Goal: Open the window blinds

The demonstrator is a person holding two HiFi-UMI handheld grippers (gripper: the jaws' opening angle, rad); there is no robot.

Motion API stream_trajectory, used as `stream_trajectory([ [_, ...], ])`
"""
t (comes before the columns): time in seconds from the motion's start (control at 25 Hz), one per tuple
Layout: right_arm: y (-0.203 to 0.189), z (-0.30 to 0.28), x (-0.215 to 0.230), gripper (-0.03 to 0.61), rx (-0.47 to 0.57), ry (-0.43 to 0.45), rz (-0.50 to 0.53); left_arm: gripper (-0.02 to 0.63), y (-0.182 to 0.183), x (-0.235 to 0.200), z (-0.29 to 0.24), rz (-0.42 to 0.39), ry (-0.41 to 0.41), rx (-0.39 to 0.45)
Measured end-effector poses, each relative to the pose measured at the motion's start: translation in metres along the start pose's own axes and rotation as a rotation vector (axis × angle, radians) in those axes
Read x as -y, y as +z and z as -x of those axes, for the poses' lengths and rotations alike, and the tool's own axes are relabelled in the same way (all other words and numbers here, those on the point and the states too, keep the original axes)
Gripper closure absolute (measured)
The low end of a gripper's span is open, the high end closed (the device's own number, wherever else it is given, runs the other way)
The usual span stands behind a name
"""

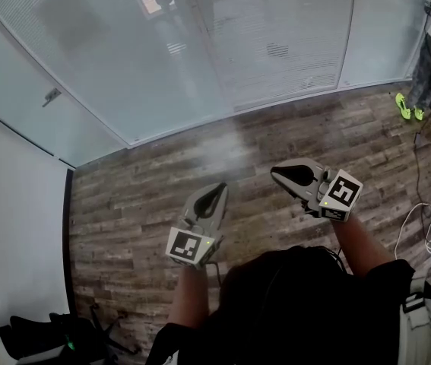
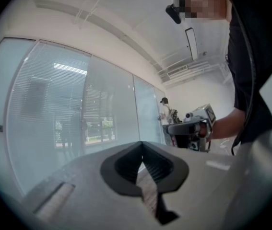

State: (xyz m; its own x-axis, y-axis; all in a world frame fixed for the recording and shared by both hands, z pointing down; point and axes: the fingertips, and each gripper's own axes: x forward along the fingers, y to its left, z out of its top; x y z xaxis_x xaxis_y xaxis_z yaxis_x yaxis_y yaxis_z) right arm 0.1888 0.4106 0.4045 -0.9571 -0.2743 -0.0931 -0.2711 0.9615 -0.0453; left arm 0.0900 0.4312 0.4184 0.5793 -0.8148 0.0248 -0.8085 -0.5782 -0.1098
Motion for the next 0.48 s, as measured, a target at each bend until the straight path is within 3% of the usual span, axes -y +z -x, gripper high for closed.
stream_trajectory([
  [0.48, -0.0028, 0.0013, 0.0016, 0.572, -0.001, 0.016, 0.002, 0.609, -0.0052, -0.0021, 0.001, -0.042, 0.002, 0.02],
])
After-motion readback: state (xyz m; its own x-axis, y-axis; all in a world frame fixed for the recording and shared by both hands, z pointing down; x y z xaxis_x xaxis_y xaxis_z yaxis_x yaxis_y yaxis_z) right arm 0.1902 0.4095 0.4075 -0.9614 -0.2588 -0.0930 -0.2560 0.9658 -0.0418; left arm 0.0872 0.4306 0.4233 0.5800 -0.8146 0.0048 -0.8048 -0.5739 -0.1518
